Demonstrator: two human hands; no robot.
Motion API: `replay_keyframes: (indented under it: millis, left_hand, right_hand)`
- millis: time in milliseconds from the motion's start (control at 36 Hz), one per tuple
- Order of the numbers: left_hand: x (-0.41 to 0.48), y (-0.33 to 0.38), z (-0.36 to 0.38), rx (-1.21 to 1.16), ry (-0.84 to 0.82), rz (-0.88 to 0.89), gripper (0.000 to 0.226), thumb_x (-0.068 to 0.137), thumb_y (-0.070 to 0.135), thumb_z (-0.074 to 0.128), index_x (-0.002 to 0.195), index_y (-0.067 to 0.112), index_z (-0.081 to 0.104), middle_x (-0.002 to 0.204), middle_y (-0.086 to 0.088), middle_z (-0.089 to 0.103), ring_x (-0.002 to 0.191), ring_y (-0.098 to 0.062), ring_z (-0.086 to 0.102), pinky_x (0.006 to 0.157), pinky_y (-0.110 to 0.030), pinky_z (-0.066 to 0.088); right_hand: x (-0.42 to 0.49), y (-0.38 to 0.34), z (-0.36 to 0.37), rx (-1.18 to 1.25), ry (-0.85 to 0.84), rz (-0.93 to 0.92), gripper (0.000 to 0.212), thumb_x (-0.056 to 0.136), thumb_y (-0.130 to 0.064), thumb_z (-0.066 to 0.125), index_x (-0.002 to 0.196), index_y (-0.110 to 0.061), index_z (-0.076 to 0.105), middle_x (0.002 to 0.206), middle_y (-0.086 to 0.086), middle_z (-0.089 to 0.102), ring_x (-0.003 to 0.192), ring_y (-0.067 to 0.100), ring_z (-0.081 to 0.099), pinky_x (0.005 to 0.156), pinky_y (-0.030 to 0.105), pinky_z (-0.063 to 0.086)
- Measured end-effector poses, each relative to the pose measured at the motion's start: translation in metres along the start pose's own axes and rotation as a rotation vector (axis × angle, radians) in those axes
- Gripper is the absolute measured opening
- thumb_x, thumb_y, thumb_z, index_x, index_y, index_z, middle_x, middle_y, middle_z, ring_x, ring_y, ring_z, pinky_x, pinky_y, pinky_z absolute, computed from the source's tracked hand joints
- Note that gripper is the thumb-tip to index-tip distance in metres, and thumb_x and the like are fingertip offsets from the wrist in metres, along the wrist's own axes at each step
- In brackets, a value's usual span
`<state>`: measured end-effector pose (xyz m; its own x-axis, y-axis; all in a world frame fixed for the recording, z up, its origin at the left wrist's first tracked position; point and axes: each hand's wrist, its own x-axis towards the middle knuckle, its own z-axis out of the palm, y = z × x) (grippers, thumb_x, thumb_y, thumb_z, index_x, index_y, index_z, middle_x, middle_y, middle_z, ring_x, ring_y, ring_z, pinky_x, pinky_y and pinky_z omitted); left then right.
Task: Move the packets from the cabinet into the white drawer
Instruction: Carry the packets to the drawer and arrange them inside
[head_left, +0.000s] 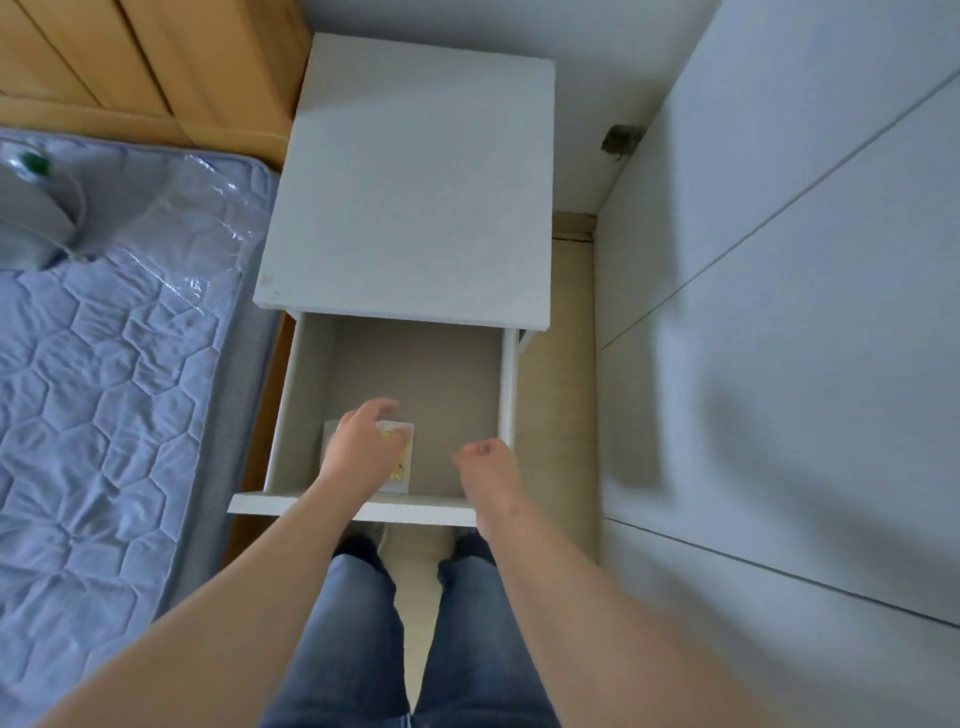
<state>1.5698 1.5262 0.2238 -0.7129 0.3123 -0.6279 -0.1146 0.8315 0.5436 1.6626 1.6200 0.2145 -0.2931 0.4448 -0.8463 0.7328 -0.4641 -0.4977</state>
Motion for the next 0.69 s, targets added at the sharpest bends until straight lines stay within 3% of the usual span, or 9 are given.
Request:
replay_keyframes:
  millis: [111, 222, 278, 333, 417, 472, 556, 611, 695]
  left_hand:
    - [-0.008, 0.014, -0.014, -0.044, -0.021, 0.053, 0.040, 0.095, 0.025, 0.053, 0.134, 0.021, 0.045, 0.135, -0.001, 0.048, 0.114, -0.016, 0.048, 0.088, -0.029, 0.040]
    - [-0.006, 0.024, -0.038, -0.033, -0.055, 0.164, 0.036, 0.095, 0.025, 0.052, 0.131, 0.021, 0.047, 0.127, 0.001, 0.051, 0.100, -0.011, 0.048, 0.075, -0.021, 0.039]
    - [-0.006, 0.030, -0.050, -0.017, -0.083, 0.217, 0.034, 0.095, 0.025, 0.052, 0.129, 0.021, 0.048, 0.120, 0.003, 0.053, 0.091, -0.009, 0.049, 0.070, -0.020, 0.038]
    - [-0.008, 0.036, -0.059, 0.009, -0.118, 0.270, 0.032, 0.095, 0.024, 0.052, 0.127, 0.021, 0.049, 0.115, 0.003, 0.054, 0.093, -0.011, 0.048, 0.077, -0.025, 0.038]
    - [-0.017, 0.044, -0.062, 0.058, -0.215, 0.338, 0.028, 0.095, 0.024, 0.052, 0.122, 0.022, 0.051, 0.111, 0.003, 0.056, 0.093, -0.012, 0.050, 0.079, -0.027, 0.037]
    - [-0.027, 0.049, -0.058, 0.104, -0.297, 0.389, 0.026, 0.094, 0.024, 0.052, 0.120, 0.023, 0.053, 0.109, 0.004, 0.057, 0.091, -0.011, 0.051, 0.078, -0.026, 0.037]
    - [-0.047, 0.052, -0.046, 0.195, -0.411, 0.485, 0.024, 0.094, 0.024, 0.052, 0.119, 0.023, 0.053, 0.108, 0.005, 0.056, 0.087, -0.005, 0.051, 0.066, -0.020, 0.037]
    - [-0.065, 0.052, -0.036, 0.244, -0.482, 0.549, 0.023, 0.094, 0.024, 0.052, 0.117, 0.024, 0.053, 0.105, 0.006, 0.056, 0.081, -0.002, 0.051, 0.063, -0.017, 0.037]
    - [-0.097, 0.049, -0.017, 0.319, -0.601, 0.616, 0.023, 0.094, 0.023, 0.052, 0.117, 0.023, 0.054, 0.104, 0.006, 0.057, 0.086, -0.010, 0.053, 0.074, -0.023, 0.043]
  right_hand:
    - [-0.022, -0.011, 0.002, 0.052, 0.124, -0.002, 0.004, 0.090, -0.012, 0.051, 0.094, -0.013, 0.050, 0.077, -0.003, 0.047, 0.066, 0.010, 0.042, 0.061, 0.022, 0.037]
    - [-0.036, -0.017, 0.005, 0.182, 0.160, -0.012, 0.031, 0.094, -0.005, 0.045, 0.124, -0.003, 0.051, 0.112, 0.008, 0.057, 0.104, 0.023, 0.053, 0.090, 0.028, 0.042]
    - [-0.044, -0.017, 0.012, 0.257, 0.211, -0.021, 0.034, 0.092, -0.016, 0.051, 0.124, -0.006, 0.052, 0.107, 0.006, 0.056, 0.096, 0.021, 0.053, 0.088, 0.031, 0.043]
    - [-0.056, -0.014, 0.020, 0.325, 0.274, -0.008, 0.035, 0.091, -0.022, 0.054, 0.124, -0.011, 0.052, 0.095, 0.002, 0.053, 0.085, 0.017, 0.049, 0.079, 0.028, 0.043]
    - [-0.072, -0.006, 0.032, 0.499, 0.329, -0.026, 0.031, 0.090, -0.022, 0.055, 0.119, -0.011, 0.054, 0.079, -0.005, 0.048, 0.074, 0.011, 0.045, 0.067, 0.022, 0.039]
    - [-0.083, 0.001, 0.038, 0.579, 0.374, -0.026, 0.026, 0.090, -0.022, 0.056, 0.114, -0.012, 0.054, 0.079, -0.005, 0.048, 0.079, 0.013, 0.048, 0.072, 0.025, 0.041]
    - [-0.101, 0.019, 0.039, 0.677, 0.443, -0.042, 0.008, 0.090, -0.020, 0.056, 0.094, -0.014, 0.052, 0.072, -0.003, 0.046, 0.073, 0.014, 0.046, 0.070, 0.028, 0.038]
    - [-0.114, 0.033, 0.035, 0.748, 0.526, -0.063, 0.012, 0.088, -0.016, 0.057, 0.077, -0.015, 0.050, 0.069, -0.001, 0.045, 0.068, 0.015, 0.044, 0.068, 0.029, 0.037]
    - [-0.137, 0.063, 0.024, 0.899, 0.600, -0.065, 0.013, 0.087, -0.017, 0.057, 0.076, -0.020, 0.051, 0.079, -0.001, 0.052, 0.070, 0.012, 0.047, 0.070, 0.027, 0.039]
